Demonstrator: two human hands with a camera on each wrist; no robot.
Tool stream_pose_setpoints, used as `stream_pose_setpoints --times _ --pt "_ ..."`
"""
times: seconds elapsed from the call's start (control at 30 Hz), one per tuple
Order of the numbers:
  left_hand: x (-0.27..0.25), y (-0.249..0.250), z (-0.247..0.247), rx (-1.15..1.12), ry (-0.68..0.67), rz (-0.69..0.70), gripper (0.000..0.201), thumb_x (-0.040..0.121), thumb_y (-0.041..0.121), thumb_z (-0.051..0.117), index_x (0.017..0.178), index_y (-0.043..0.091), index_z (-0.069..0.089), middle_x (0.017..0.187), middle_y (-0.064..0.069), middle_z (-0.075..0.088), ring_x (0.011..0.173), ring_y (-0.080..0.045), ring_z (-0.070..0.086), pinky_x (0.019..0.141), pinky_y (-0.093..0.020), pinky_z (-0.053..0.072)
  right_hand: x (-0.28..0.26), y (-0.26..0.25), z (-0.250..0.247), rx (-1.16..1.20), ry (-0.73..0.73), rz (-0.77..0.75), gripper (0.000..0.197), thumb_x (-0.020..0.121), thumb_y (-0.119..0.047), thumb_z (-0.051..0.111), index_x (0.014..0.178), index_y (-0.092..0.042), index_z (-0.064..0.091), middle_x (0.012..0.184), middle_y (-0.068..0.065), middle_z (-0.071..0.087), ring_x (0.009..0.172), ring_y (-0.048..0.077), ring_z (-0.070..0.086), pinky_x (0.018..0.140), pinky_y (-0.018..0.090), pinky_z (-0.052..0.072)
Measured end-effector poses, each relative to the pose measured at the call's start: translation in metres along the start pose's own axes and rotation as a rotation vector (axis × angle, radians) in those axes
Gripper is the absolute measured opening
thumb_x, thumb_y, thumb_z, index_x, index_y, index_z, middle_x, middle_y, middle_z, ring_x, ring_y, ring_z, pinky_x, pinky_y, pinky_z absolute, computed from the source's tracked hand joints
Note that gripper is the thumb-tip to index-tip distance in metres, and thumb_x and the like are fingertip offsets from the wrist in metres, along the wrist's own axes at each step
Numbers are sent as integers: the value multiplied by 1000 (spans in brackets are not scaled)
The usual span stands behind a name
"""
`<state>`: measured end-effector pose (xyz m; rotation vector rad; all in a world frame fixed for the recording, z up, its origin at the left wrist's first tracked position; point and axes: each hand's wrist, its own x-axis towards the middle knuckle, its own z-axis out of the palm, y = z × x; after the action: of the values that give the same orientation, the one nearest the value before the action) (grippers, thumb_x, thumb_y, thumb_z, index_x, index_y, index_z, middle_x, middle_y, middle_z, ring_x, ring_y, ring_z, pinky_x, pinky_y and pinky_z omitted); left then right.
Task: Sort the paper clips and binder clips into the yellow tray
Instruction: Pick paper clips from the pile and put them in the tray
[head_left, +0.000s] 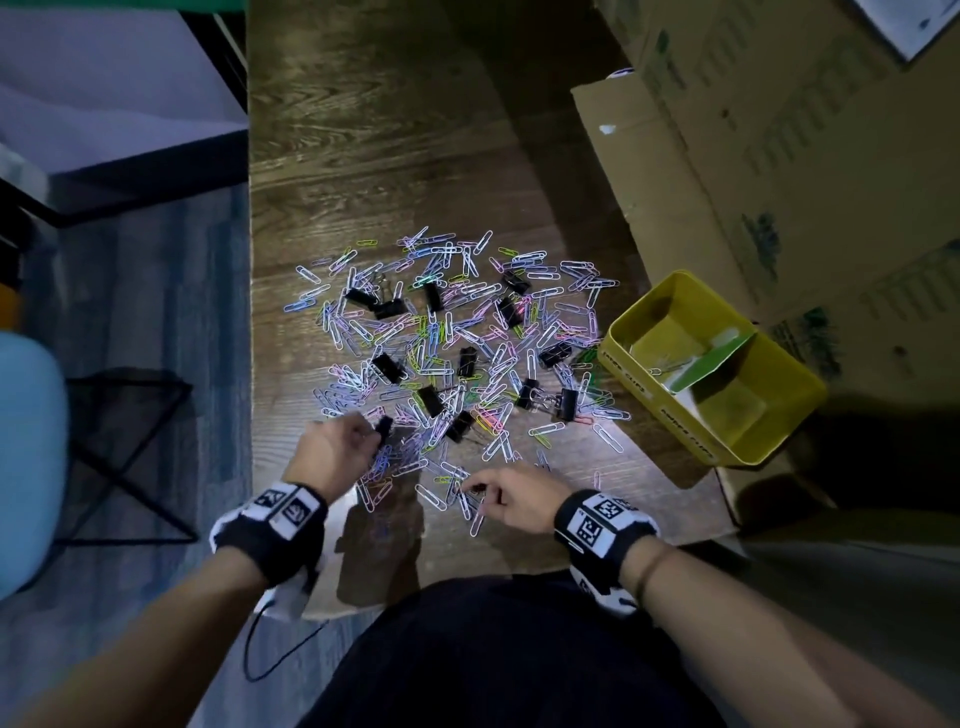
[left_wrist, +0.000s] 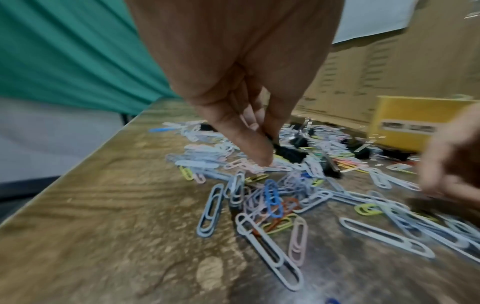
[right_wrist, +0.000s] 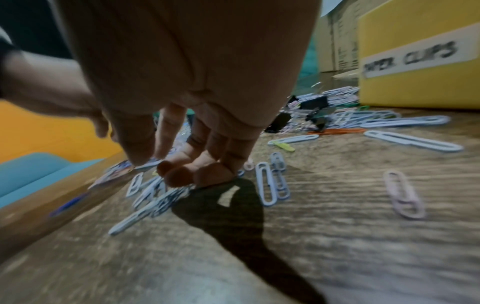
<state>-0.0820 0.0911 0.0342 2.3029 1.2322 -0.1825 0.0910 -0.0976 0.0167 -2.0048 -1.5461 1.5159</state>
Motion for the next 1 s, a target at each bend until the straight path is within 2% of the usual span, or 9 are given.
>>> stream_pose_setpoints --times 0.13,0.2,0.3,0.4,0.5,0.6,0.7,0.77,1.0 --pt "23 -17 2 -223 12 -140 8 83 17 66 76 21 63 68 -6 70 63 -22 68 64 -39 58 -11 10 -10 15 107 81 23 93 -23 58 115 -16 64 99 4 68 82 13 59 75 20 44" --pt "23 -17 2 -279 26 -163 2 84 18 66 83 18 64 73 -6 70 64 -21 67 64 -35 57 -18 19 -13 16 140 124 18 92 -25 60 107 -18 66 93 2 68 82 16 61 76 22 46" --pt "6 -18 1 -139 138 -137 8 84 19 65 88 12 63 79 -8 67 66 -19 58 61 -25 43 -28 36 -16 -54 201 245 18 88 -39 62 84 -22 63 76 -4 62 76 16 62 77 31 52" --pt "-24 -27 14 34 64 -176 31 83 28 66 108 11 59 100 -15 61 77 -25 58 66 -29 47 -41 48 -18 -171 230 357 39 83 -58 59 70 -21 58 67 -6 57 68 16 58 68 27 46" --pt "-43 -32 42 104 -3 -158 53 81 39 67 125 15 52 114 -20 52 97 -35 56 85 -42 46 -44 48 -14 -205 174 387 42 80 -62 60 80 -21 62 82 1 66 76 17 60 71 25 40" --pt "-53 -19 67 71 -6 -76 54 79 30 70 125 8 53 113 -23 51 99 -41 51 85 -49 45 -38 43 -7 -218 140 353 39 80 -61 61 88 -23 57 91 0 62 83 18 56 76 29 45" --pt "-62 8 81 82 -27 -15 50 80 28 69 122 5 53 112 -21 51 98 -38 51 83 -48 46 -30 34 -2 -209 146 345 40 79 -59 63 91 -23 52 98 3 61 88 20 55 77 30 44" --pt "-63 23 88 82 -53 30 50 82 30 66 122 4 52 114 -19 51 100 -36 51 87 -45 46 -25 28 1 -177 189 366 54 77 -57 67 107 -17 48 111 10 59 101 27 57 84 35 49" --pt "-59 54 95 -36 -167 225 68 81 33 67 137 9 37 127 -14 44 112 -30 51 97 -41 46 -20 3 13 -141 244 400 93 69 -55 75 135 -11 26 143 27 28 126 39 42 100 42 43"
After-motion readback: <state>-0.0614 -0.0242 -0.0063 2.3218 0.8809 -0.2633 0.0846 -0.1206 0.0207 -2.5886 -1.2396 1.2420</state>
